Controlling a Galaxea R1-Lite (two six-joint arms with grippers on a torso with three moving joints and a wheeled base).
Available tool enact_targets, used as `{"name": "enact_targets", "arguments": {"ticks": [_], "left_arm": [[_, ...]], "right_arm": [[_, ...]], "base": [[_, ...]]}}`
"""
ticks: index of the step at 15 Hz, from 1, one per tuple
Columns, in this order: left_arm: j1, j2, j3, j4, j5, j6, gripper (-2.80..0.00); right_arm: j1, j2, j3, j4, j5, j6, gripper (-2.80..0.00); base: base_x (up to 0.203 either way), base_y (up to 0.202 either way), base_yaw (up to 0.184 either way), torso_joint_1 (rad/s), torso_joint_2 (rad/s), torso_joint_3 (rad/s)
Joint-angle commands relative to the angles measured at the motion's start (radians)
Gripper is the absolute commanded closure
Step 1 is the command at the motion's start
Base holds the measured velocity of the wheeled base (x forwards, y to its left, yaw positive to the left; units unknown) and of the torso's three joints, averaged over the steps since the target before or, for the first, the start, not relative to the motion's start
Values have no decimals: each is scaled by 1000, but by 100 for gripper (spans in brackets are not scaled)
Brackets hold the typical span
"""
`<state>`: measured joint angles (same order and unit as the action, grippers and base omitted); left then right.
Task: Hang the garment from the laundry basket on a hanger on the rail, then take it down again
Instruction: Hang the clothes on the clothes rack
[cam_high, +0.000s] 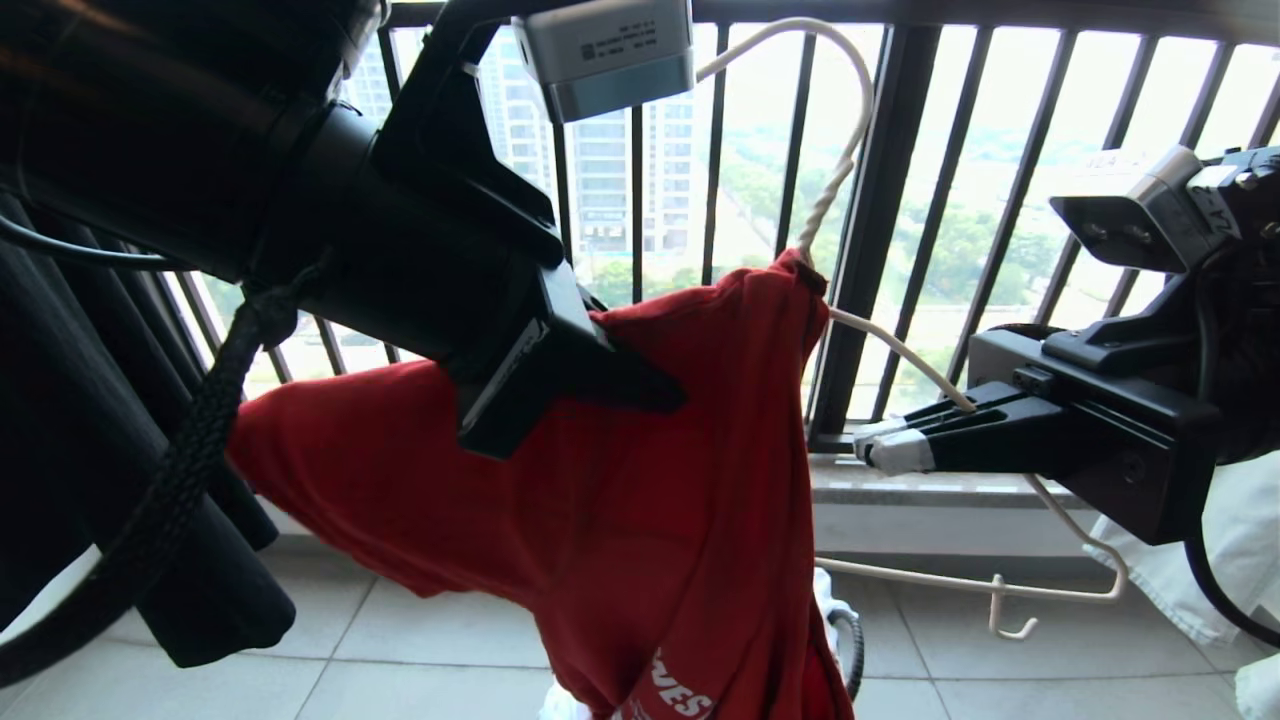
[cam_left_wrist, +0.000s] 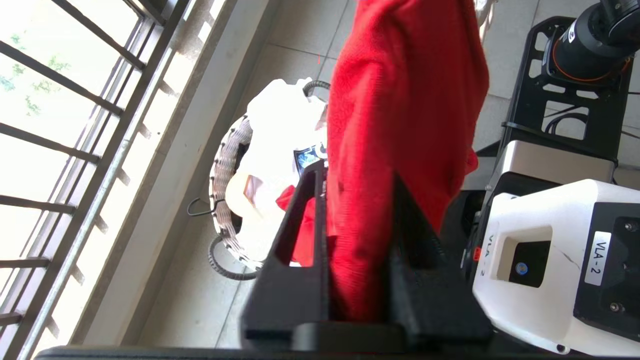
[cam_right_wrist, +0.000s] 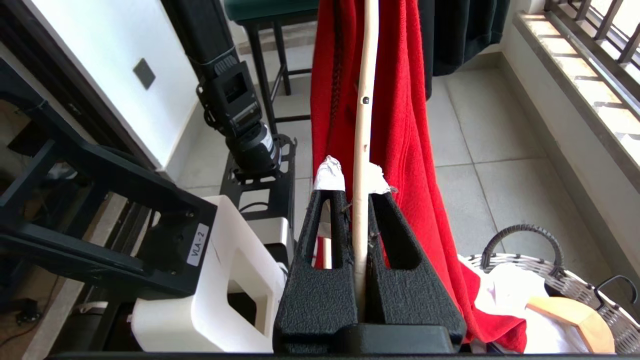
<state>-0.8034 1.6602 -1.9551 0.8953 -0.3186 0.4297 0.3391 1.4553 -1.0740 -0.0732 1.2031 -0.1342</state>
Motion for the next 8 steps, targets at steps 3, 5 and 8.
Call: {"name": "enact_targets", "arguments": {"ticks": [3,5,8], "left_arm": [[-14,3,15,5,-4,4,0],[-14,3,15,4,-4,7,0],[-14,1,15,3,-4,9,0]], "right_arm": [[-9,-4,-3,-3,4,2,0],[-12,-4,-4,-4,4,2,0],[-16,-4,-6,-4,4,2,0]], "base": [[0,0,0,0,0,0],[0,0,0,0,0,0],[0,0,0,0,0,0]]}}
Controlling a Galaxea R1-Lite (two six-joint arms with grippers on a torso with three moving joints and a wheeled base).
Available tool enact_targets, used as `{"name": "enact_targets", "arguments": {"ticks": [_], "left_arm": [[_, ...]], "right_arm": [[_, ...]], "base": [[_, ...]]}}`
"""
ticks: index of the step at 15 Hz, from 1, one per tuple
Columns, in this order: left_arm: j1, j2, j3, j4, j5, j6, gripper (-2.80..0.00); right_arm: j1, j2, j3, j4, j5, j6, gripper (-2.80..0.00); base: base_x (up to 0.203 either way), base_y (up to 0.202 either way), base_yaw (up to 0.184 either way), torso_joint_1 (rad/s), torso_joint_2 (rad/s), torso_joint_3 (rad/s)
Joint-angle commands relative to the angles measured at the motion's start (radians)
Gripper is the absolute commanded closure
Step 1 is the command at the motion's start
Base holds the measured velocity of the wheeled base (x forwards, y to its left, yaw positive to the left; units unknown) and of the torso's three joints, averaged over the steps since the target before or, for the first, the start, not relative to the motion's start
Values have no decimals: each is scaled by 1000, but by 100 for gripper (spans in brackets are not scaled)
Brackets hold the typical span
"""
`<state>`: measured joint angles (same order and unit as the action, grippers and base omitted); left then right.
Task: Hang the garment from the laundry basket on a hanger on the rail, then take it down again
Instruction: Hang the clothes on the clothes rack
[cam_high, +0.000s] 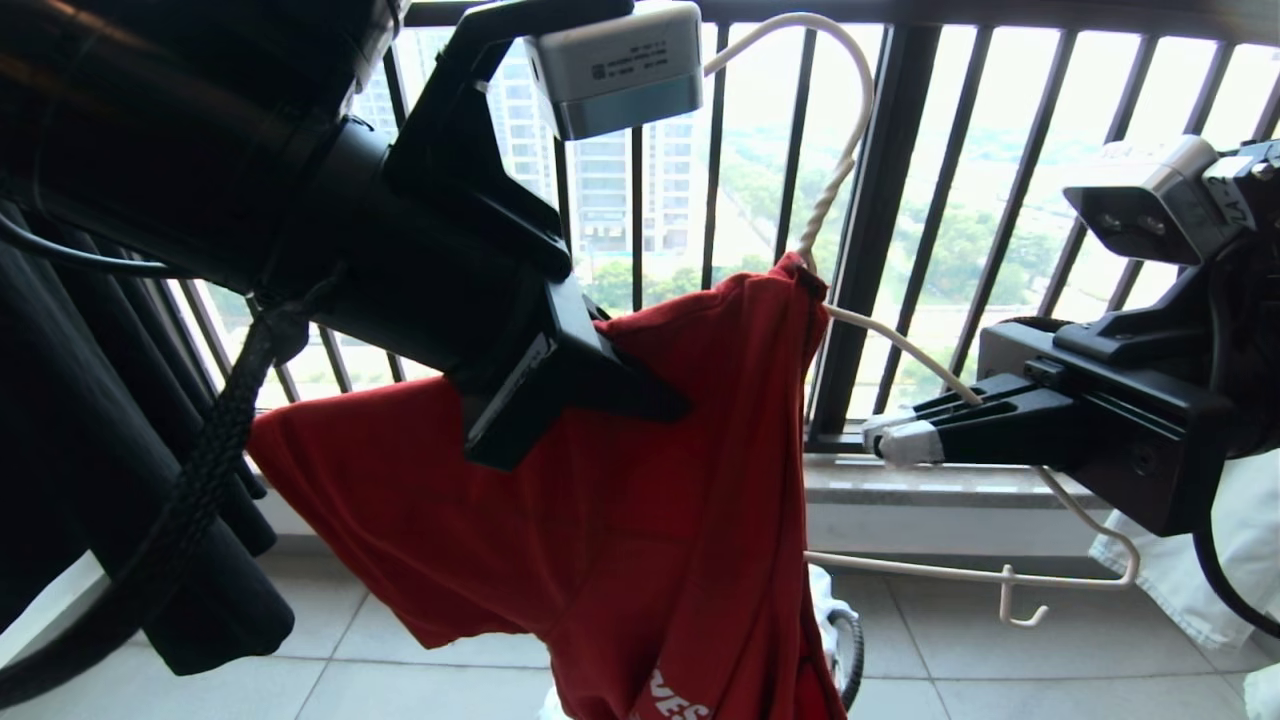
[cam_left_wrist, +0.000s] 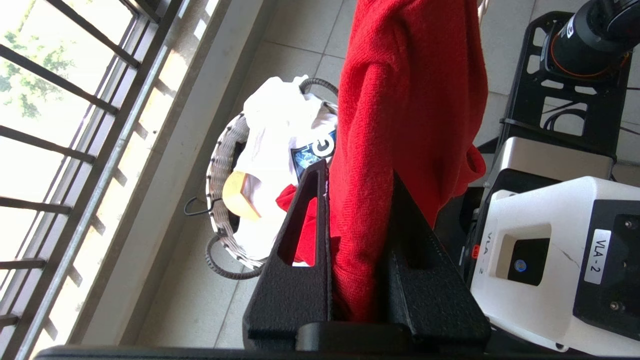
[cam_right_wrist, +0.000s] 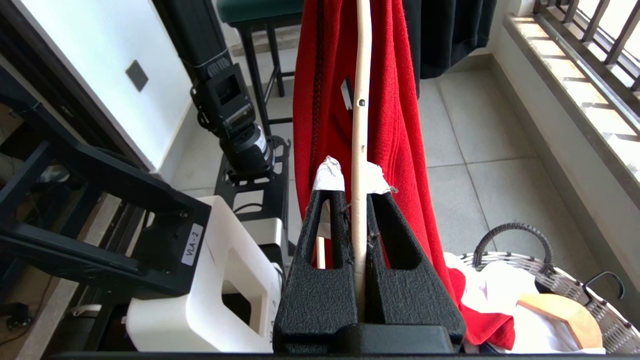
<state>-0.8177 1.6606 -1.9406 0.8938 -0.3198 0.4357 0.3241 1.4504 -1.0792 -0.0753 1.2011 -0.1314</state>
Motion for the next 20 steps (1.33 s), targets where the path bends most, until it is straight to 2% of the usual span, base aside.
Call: {"name": "enact_targets", "arguments": {"ticks": [1,3,4,10,13,15,17,18,20], "left_arm": [[0,1,0,4,-2,3,0],[0,-1,0,0,6,16,0],[0,-2,0,0,11,18,0],[0,-4,0,0,11,18,0],[2,-9,0,0,19,20,0],[2,-14,0,-1,87,20,0],[7,-27,-1,-3,114,18,0],[11,-31,-3,-7,114,18,0],[23,-45,-3,-27,116,17,0]], "right_arm": [[-2,2,1,-3,6,0,0],[-2,4,1,-3,5,-1,0],[-4,4,1,-3,5,-2,-280],[-8,4,-1,-3,4,-2,-280],[-38,4,-9,-3,5,0,-280],[-84,3,-25,-3,6,6,-280],[-129,1,-46,-1,6,14,-280],[-156,1,-64,0,6,33,-280],[-177,1,-98,0,5,124,-280]], "base": [[0,0,0,0,0,0],[0,0,0,0,0,0],[0,0,0,0,0,0],[0,0,0,0,0,0],[0,0,0,0,0,0],[0,0,0,0,0,0],[0,0,0,0,0,0],[0,0,0,0,0,0],[0,0,0,0,0,0]]}}
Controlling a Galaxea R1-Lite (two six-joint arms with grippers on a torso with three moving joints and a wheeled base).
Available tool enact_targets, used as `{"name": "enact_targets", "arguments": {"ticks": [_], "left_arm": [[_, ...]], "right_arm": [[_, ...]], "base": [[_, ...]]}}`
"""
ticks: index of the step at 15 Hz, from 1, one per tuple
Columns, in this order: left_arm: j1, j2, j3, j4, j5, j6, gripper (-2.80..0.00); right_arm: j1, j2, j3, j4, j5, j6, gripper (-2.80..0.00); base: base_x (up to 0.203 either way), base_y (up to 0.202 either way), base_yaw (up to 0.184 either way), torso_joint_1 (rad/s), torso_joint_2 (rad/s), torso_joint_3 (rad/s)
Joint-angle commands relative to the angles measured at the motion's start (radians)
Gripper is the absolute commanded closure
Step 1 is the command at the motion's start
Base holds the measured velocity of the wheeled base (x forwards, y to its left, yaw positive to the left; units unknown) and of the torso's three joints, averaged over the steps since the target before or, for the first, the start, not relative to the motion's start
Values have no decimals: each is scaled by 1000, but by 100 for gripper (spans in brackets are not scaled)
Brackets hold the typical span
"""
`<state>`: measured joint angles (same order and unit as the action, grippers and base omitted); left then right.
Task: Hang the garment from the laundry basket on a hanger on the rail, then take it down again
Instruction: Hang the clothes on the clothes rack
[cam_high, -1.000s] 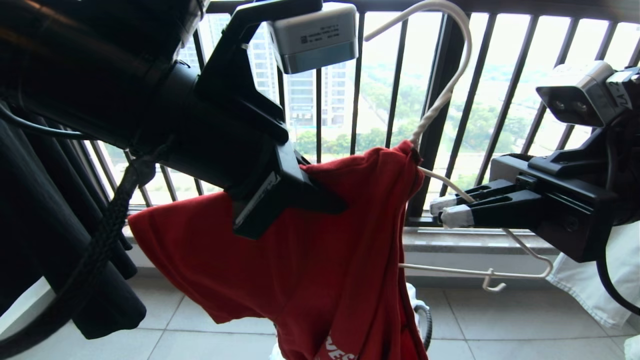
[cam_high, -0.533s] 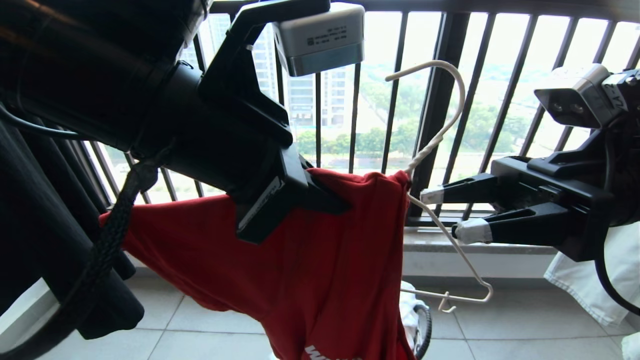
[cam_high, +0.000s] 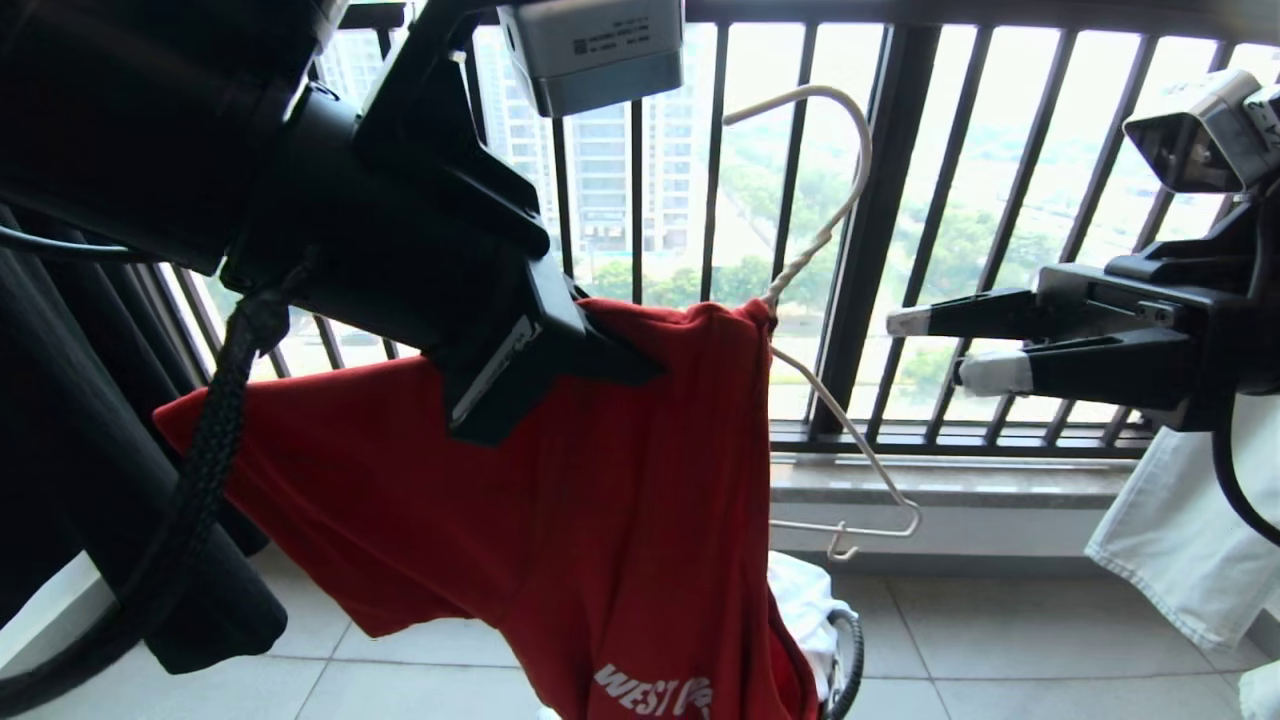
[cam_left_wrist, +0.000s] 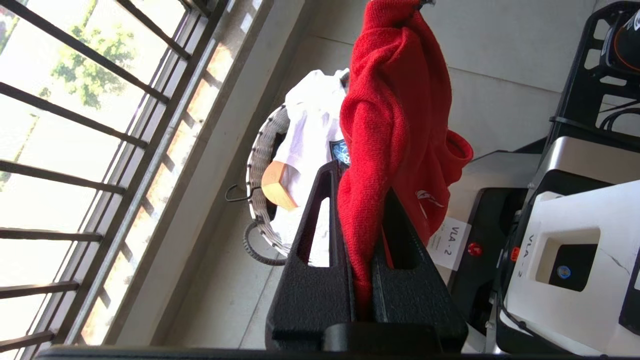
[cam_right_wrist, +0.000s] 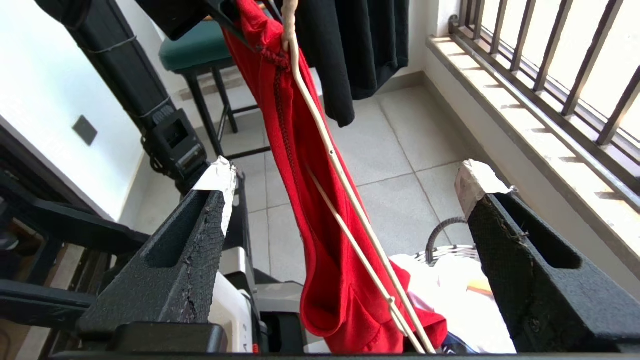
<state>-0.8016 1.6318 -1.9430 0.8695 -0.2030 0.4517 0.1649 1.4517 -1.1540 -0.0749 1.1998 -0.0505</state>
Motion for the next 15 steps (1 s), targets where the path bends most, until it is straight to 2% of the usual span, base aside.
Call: {"name": "enact_targets", "arguments": {"ticks": [1,2,4,5,6,7,8,9,10,12,15], "left_arm": [[7,-23,-1,-4,5,-2,0],[7,-32,-1,-5,14,-6,0],[19,-36,-1,-8,12,-21,0],[48,-39,-1,-10,7,-41,0],[55,-38,0,-36,4,-71,0],[55,-40,8,-70,-1,-102,0],[62,-44,12,-101,-12,-171,0],[78,-49,16,-148,-38,-224,0],[92,-54,28,-179,-68,-240,0],[125,-66,72,-240,-91,-257,0],[158,-100,228,-465,-110,-347,0]], "right_arm": [[-19,-5,-33,0,3,82,-280],[-20,-27,-34,3,-18,110,0],[-41,-97,-26,10,-99,224,0],[-54,-131,-25,27,-120,307,0],[-88,-164,-30,82,-127,350,0],[-119,-197,-40,179,-132,372,0],[-129,-219,-56,297,-151,379,0],[-133,-229,-77,402,-201,383,0],[-134,-229,-85,467,-263,386,0],[-124,-179,-91,490,-272,389,0],[-77,-111,-101,500,-274,392,0]], "base": [[0,0,0,0,0,0],[0,0,0,0,0,0],[0,0,0,0,0,0],[0,0,0,0,0,0],[0,0,0,0,0,0],[0,0,0,0,0,0],[0,0,0,0,0,0],[0,0,0,0,0,0],[0,0,0,0,0,0],[0,0,0,0,0,0],[0,0,0,0,0,0]]}}
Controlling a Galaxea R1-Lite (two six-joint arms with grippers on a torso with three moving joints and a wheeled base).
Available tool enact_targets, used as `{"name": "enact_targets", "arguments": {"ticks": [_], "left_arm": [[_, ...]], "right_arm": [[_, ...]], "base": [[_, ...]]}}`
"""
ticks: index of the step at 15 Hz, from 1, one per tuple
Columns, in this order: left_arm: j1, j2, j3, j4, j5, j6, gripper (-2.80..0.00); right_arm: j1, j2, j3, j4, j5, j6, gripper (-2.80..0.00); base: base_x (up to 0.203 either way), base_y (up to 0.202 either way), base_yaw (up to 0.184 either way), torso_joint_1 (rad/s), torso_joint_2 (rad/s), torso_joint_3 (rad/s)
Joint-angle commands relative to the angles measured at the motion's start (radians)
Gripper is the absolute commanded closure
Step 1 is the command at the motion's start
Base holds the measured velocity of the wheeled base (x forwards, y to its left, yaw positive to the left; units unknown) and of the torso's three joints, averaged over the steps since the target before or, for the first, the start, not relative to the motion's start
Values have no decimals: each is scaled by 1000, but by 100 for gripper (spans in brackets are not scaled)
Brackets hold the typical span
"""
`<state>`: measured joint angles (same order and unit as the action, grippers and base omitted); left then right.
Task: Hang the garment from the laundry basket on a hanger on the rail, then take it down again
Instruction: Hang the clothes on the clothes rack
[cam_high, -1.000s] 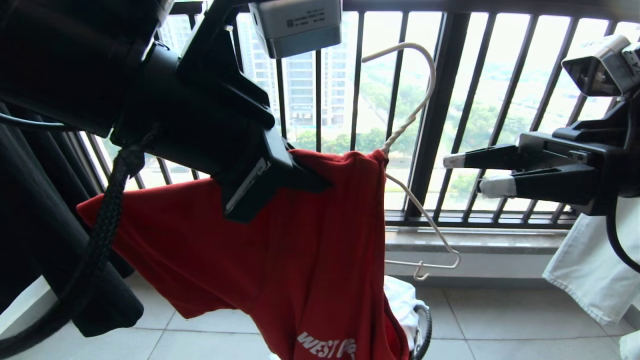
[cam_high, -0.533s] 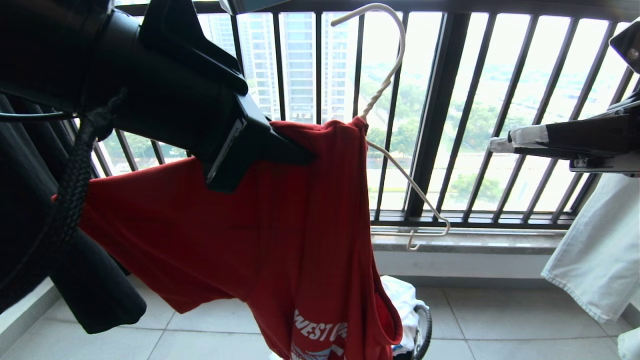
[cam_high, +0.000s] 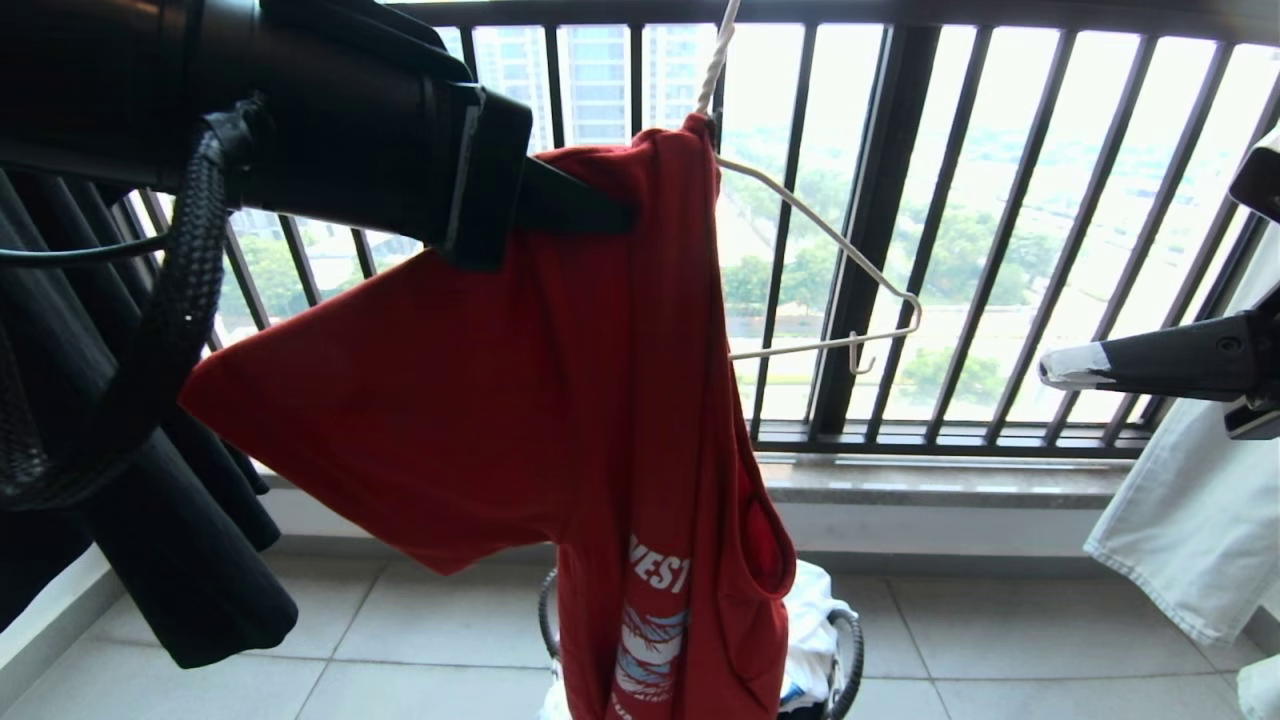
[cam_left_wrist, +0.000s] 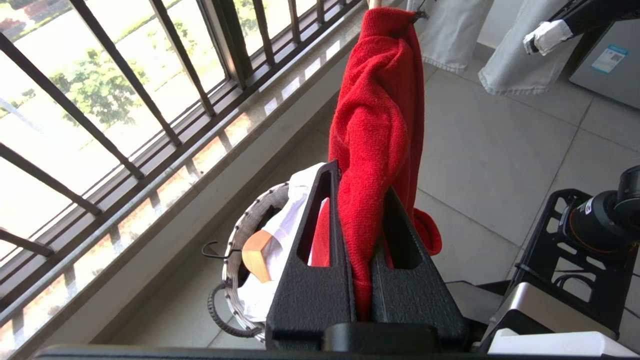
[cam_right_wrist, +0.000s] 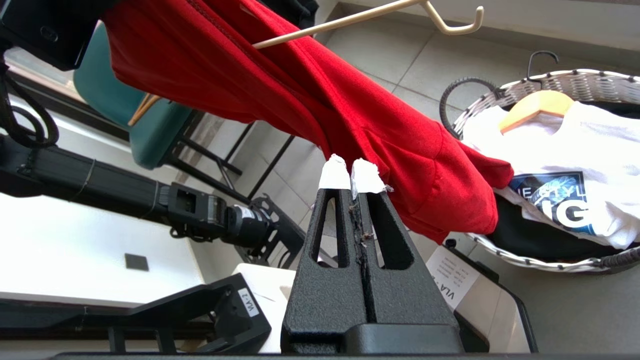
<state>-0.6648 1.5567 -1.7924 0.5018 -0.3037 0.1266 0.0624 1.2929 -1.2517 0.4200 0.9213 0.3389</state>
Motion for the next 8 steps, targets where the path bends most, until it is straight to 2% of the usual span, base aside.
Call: {"name": "enact_targets", "arguments": {"ticks": [1,3,5,8], "left_arm": [[40,-40,148,-179,-35,-40,0],[67,-83,288,-315,-83,-72,0],[79,-122,396,-428,-103,-115,0],[102,-142,440,-454,-104,-150,0]], "right_arm": [[46,66,-1,7,4,4,0],[100,95,4,8,1,19,0],[139,153,14,5,-31,33,0],[149,264,36,-2,-60,33,0]], "base": [[0,0,0,0,0,0],[0,0,0,0,0,0],[0,0,0,0,0,0],[0,0,0,0,0,0]]}}
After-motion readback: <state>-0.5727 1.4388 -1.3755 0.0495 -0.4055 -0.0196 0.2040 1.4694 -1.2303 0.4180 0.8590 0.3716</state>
